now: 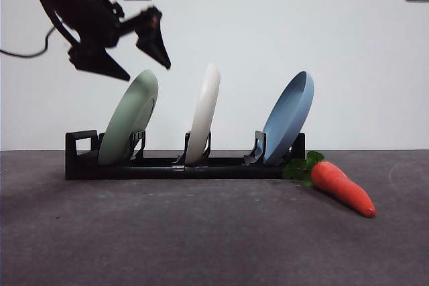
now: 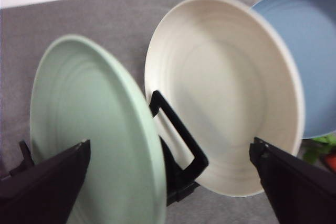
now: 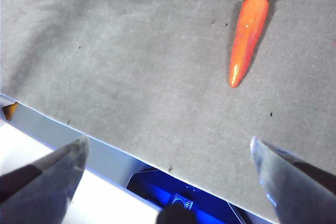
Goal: Take the green plate from the plate rack,put the plate on the table,take the carrot from the table,put the carrot in the plate
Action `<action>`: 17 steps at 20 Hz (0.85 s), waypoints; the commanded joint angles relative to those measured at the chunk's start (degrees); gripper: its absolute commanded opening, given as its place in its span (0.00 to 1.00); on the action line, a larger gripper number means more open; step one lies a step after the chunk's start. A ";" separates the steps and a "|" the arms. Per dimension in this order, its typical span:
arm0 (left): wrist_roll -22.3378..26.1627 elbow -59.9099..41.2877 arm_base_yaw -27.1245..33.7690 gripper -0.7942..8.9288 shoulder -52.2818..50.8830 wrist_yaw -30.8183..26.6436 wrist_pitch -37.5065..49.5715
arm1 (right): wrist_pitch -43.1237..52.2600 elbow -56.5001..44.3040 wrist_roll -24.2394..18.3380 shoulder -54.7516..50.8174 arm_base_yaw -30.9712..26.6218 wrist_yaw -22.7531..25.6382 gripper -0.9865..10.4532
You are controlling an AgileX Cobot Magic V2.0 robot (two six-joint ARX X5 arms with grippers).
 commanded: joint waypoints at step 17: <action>-3.63 0.02 0.09 0.07 3.48 4.09 0.31 | 0.17 0.13 0.33 0.74 0.04 0.15 0.58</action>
